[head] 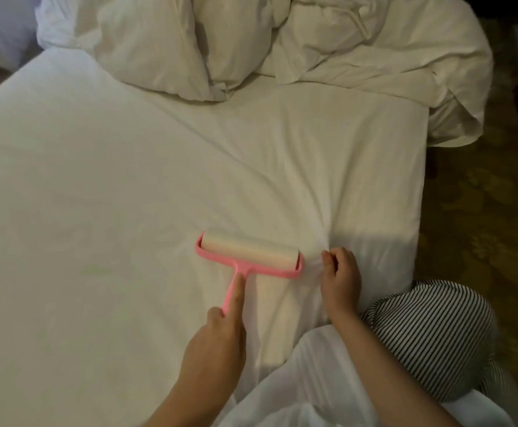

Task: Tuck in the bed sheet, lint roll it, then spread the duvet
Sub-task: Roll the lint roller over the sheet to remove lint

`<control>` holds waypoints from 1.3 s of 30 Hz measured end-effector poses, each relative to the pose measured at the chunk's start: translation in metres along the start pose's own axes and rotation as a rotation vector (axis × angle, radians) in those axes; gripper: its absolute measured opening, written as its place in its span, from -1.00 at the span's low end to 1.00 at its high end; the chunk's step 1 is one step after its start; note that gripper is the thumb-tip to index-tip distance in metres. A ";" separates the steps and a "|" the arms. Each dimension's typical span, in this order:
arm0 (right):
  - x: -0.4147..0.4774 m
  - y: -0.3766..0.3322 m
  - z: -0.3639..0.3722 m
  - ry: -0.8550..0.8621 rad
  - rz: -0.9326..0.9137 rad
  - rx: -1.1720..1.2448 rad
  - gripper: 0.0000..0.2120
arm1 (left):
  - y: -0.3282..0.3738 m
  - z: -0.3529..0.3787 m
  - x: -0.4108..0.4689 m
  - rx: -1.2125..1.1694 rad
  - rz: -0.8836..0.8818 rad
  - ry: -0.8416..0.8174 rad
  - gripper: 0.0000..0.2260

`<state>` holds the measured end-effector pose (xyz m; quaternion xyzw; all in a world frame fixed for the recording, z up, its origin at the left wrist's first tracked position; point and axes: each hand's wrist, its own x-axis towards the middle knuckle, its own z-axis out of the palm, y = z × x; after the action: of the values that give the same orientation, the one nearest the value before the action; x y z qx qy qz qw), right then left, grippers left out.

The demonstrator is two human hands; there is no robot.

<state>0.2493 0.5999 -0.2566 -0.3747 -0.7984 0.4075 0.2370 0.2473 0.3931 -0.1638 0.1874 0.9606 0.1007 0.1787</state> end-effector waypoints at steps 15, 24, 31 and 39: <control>-0.005 0.003 -0.006 -0.033 0.047 -0.207 -0.74 | 0.029 -0.039 0.086 0.036 0.116 0.031 -0.38; -0.001 -0.003 -0.009 -0.024 0.123 -0.166 -0.65 | 0.013 -0.023 0.050 0.057 0.108 0.017 -0.34; -0.002 -0.005 -0.011 -0.062 0.014 -0.240 -0.71 | 0.058 -0.028 0.176 -0.105 0.200 0.141 -0.39; -0.001 -0.004 -0.009 -0.194 -0.085 -0.605 -0.48 | 0.008 -0.017 0.057 0.005 0.212 0.044 -0.33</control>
<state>0.2544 0.6020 -0.2481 -0.3540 -0.9171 0.1754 0.0543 0.1938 0.4204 -0.1633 0.2863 0.9393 0.1208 0.1454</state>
